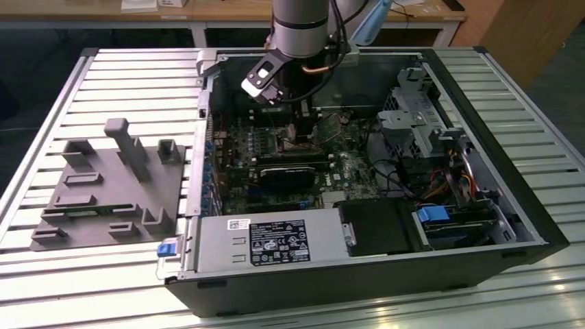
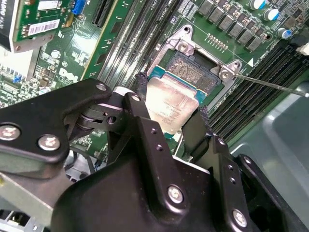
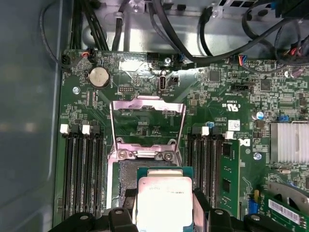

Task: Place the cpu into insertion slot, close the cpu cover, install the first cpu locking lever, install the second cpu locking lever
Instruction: 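Place the cpu into insertion slot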

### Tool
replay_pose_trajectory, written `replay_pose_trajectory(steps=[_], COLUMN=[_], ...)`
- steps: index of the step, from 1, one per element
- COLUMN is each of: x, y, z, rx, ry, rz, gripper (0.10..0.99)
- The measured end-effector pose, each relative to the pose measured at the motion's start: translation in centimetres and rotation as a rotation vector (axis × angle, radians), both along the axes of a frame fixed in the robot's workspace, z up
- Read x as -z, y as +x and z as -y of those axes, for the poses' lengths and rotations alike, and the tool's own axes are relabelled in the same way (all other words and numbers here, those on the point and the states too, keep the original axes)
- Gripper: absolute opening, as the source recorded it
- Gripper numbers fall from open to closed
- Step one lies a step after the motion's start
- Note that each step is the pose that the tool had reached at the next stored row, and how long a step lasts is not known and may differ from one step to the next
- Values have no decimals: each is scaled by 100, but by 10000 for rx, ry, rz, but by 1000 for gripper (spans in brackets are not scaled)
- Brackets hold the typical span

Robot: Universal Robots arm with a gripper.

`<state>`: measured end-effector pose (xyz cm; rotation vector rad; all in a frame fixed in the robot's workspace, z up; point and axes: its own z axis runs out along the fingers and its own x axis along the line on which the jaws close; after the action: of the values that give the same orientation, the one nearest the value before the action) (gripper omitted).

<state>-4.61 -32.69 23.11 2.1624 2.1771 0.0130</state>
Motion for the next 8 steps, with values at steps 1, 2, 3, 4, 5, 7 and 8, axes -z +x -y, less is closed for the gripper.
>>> replay_pose_trajectory(steps=[1,2,3,4,5,7,8], x=[8,17,26,36,47,68,77], y=[-3,-6,-9,-10,-10,-11,-11], z=[-1,-2,-3,-3,-5,-8,-9], rx=[0,0,0,0,-2,-1,0], ry=[8,11,12,12,13,17,22], rz=[0,1,1,0,0,0,0], gripper=[541,541,541,541,541,541,541])
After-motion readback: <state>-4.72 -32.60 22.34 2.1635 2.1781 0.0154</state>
